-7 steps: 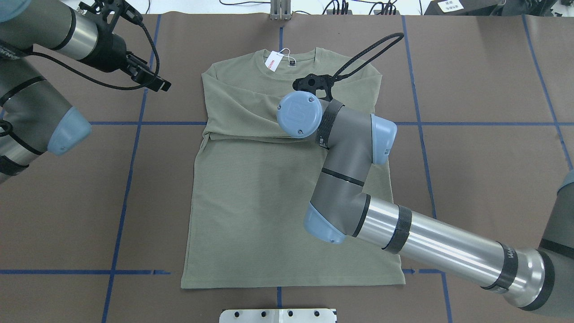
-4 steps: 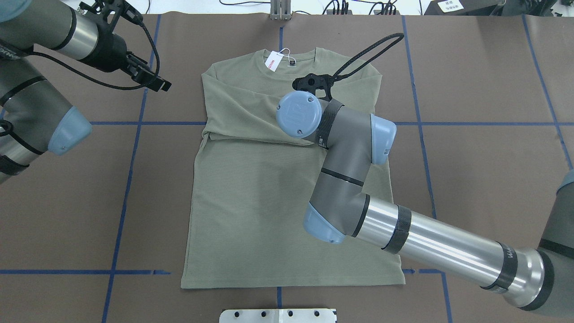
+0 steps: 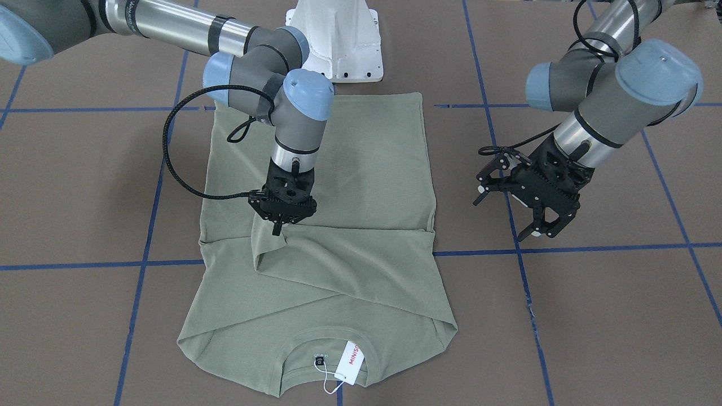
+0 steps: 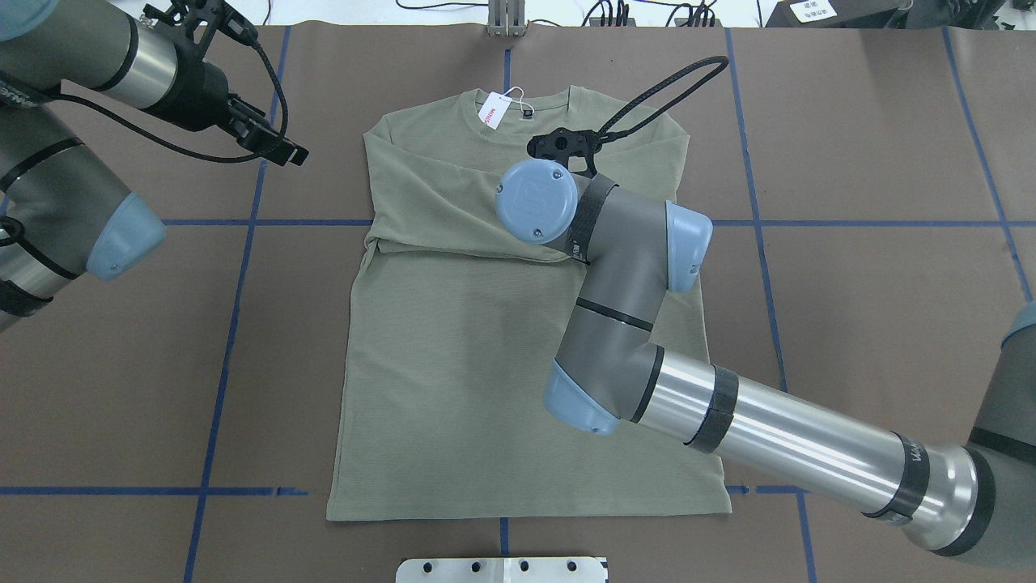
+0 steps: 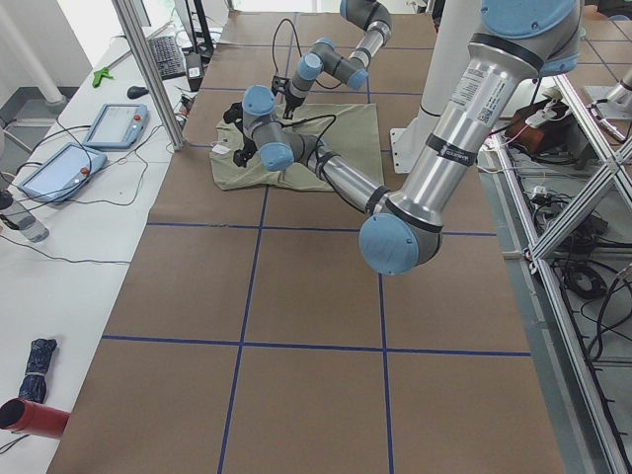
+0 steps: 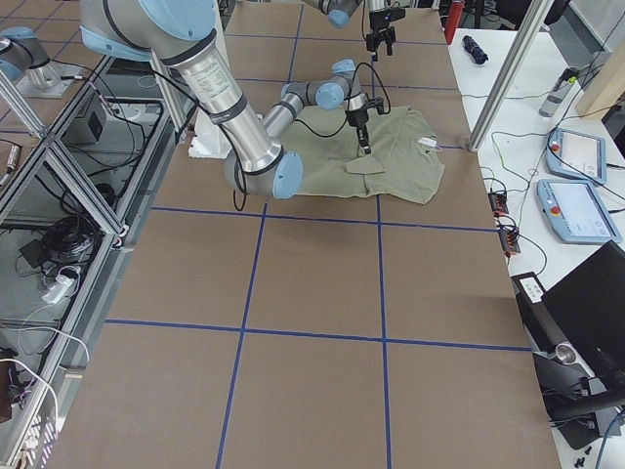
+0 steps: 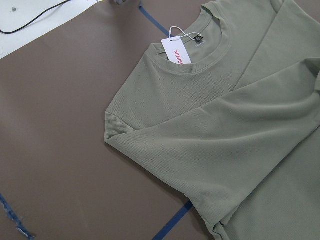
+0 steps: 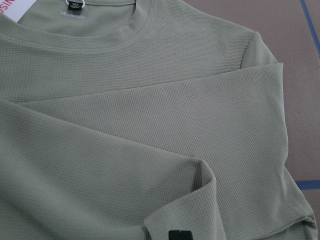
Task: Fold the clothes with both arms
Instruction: 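Drag the right gripper along the folded sleeve toward the shirt's far shoulder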
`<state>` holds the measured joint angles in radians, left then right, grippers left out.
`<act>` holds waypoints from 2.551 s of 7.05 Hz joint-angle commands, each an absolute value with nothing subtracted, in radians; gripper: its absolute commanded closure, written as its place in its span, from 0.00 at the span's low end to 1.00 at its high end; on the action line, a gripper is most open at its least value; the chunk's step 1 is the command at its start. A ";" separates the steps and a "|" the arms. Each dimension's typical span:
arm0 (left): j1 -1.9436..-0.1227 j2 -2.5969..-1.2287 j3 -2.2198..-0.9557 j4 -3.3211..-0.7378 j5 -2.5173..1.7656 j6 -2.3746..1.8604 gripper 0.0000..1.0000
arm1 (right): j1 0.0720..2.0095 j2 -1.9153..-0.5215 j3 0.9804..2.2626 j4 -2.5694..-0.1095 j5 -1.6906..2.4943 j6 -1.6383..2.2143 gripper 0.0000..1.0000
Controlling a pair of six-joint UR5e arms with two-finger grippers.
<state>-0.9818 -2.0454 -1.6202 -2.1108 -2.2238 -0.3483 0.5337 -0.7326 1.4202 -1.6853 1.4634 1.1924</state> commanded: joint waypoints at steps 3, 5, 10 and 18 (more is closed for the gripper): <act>-0.980 -2.045 -1.615 -2.117 -2.224 -0.348 0.00 | 0.542 -0.650 1.247 -1.661 1.462 1.151 0.50; -0.980 -2.043 -1.614 -2.117 -2.223 -0.348 0.00 | 0.535 -0.650 1.233 -1.664 1.460 1.102 0.57; -0.980 -2.045 -1.606 -2.128 -2.223 -0.348 0.00 | 0.552 -0.666 1.287 -1.670 1.463 1.060 1.00; -0.979 -2.046 -1.612 -2.131 -2.217 -0.350 0.00 | 0.630 -0.932 1.508 -1.607 1.463 0.820 1.00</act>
